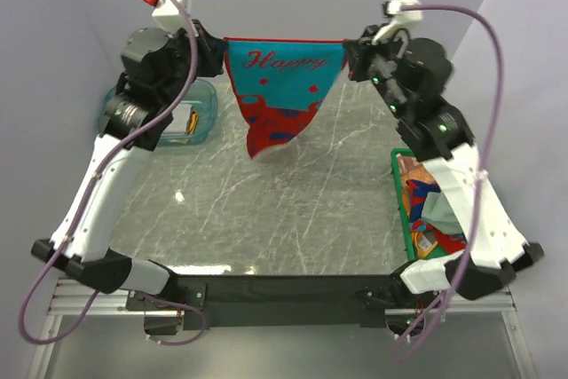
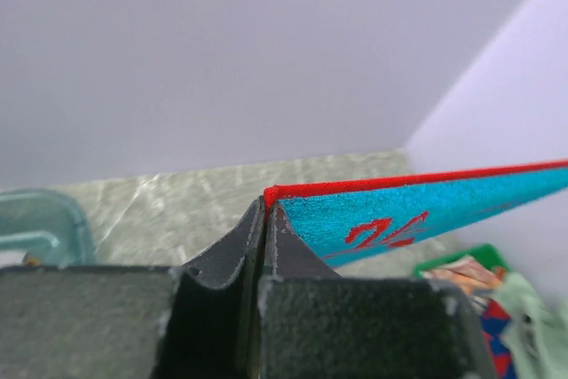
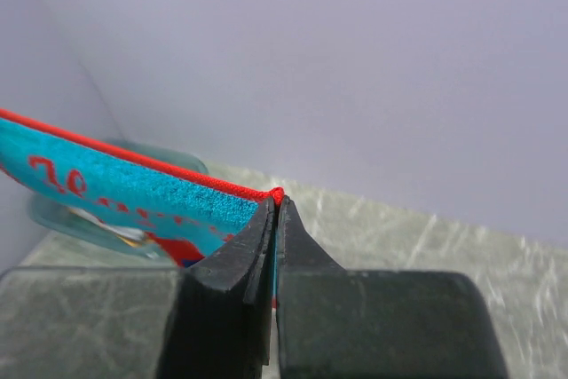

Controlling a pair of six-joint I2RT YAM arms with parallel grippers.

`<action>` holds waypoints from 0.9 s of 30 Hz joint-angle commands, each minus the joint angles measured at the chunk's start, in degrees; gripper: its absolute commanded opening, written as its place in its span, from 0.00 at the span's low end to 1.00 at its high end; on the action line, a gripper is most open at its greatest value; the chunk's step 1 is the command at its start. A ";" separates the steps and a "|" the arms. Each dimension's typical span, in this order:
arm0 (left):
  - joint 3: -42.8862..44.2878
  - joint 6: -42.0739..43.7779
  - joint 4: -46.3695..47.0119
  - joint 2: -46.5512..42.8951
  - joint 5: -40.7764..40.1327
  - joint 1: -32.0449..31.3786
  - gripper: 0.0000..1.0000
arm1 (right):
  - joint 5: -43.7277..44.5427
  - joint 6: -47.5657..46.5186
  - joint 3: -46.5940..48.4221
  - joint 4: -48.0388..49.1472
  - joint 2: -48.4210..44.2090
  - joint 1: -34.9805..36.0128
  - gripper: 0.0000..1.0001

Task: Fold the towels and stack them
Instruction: Flatten out the crumpled towel

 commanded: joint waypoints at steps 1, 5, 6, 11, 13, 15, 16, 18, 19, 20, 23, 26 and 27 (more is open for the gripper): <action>1.55 2.26 0.64 -4.80 3.22 0.58 0.00 | -0.18 -1.73 -1.69 2.66 -5.72 -0.42 0.00; -0.11 2.44 1.43 -9.99 7.26 0.58 0.00 | -2.37 -1.73 -3.72 2.49 -12.39 -0.42 0.00; -0.99 2.70 1.78 -11.13 8.40 0.58 0.00 | -2.90 -1.82 -3.89 2.31 -13.45 -0.34 0.00; -1.17 1.91 0.82 -16.05 13.33 0.58 0.00 | -7.20 -1.56 -4.95 0.38 -19.43 -0.42 0.00; -1.44 0.60 0.64 -16.59 14.48 0.66 0.00 | -7.39 -1.03 -5.13 -0.06 -20.31 -0.34 0.00; -1.18 -0.81 -0.33 -16.33 15.27 0.58 0.00 | -7.30 -0.42 -4.43 -1.20 -20.67 -0.42 0.00; -1.09 -1.25 -0.76 -15.72 15.18 0.58 0.00 | -7.30 -0.07 -3.90 -1.81 -20.49 -0.34 0.00; -1.35 -2.48 -1.99 -15.10 13.87 0.66 0.00 | -7.65 0.46 -3.28 -3.31 -19.62 -0.42 0.00; -1.87 -2.83 -2.00 -14.57 11.69 0.58 0.00 | -7.83 0.64 -3.72 -3.14 -19.44 -0.42 0.00; -2.57 -3.18 -1.91 -14.22 10.10 0.66 0.01 | -7.74 0.90 -4.50 -2.09 -19.00 -0.42 0.00; -6.35 -3.54 -0.95 -10.63 2.02 0.58 0.01 | -4.59 0.55 -7.76 0.19 -15.68 -0.42 0.00; -9.17 -3.89 0.63 -3.08 -0.72 1.45 0.01 | -0.53 0.46 -10.04 2.12 -9.10 -1.73 0.00; -10.65 -4.59 1.51 -0.88 -0.72 2.59 0.01 | -0.62 0.73 -11.61 3.18 -7.24 -2.70 0.00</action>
